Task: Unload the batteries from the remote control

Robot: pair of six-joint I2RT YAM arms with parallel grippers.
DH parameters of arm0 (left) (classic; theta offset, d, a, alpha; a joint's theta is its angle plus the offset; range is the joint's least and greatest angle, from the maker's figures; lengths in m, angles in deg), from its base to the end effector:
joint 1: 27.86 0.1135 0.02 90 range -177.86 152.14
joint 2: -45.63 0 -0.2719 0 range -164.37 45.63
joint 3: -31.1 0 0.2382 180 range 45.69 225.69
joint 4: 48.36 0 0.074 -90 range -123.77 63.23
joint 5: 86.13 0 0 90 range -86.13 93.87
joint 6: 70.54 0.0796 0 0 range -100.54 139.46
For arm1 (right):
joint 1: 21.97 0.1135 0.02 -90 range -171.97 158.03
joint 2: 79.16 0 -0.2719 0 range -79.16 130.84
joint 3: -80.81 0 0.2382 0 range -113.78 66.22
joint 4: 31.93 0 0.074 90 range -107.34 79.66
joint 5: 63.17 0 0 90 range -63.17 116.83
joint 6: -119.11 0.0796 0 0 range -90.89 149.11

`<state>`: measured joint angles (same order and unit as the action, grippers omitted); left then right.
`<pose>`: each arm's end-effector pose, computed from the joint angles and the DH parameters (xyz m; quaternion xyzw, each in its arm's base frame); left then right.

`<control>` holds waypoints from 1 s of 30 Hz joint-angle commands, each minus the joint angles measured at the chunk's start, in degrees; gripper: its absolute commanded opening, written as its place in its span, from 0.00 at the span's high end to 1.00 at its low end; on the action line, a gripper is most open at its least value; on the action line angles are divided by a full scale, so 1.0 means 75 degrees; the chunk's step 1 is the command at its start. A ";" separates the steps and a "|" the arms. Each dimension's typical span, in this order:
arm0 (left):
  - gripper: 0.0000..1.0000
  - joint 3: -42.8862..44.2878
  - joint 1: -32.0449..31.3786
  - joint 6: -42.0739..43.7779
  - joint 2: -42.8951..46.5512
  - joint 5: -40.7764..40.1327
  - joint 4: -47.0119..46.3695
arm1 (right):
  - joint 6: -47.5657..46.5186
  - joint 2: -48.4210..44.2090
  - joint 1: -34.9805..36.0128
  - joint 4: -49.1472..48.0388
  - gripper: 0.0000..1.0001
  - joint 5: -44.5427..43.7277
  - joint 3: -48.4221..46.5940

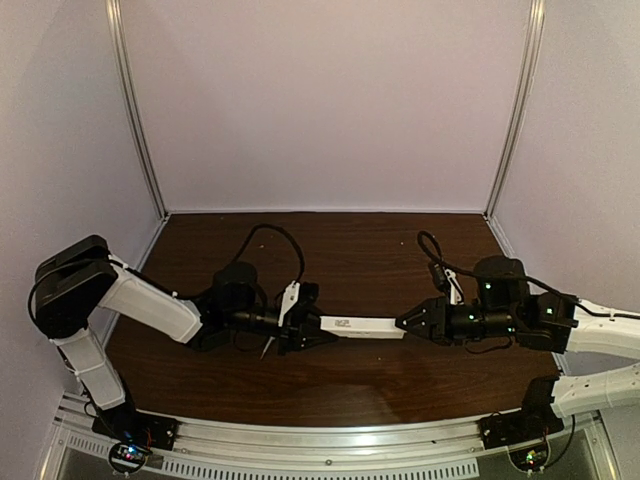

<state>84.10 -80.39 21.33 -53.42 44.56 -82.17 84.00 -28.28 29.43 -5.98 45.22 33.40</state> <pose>0.1774 -0.3168 0.1820 0.5277 0.5494 -0.4964 0.4162 0.1154 0.1848 0.2366 -0.0546 0.8544 0.4812 0.1882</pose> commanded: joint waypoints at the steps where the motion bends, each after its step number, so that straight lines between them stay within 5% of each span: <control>1: 1.00 0.0269 0.0056 0.0102 -0.0130 -0.0099 -0.0241 | 0.0065 0.0079 -0.0021 -0.0097 0.63 0.0023 0.0108; 30: 1.00 0.0479 0.0055 0.0333 -0.0358 -0.0478 0.0121 | 0.0002 0.0340 0.0070 -0.0196 0.88 -0.0079 0.0076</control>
<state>85.59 -80.28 22.99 -54.90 42.96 -79.70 84.55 -26.08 29.41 -5.09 43.45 33.97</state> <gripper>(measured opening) 0.295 0.138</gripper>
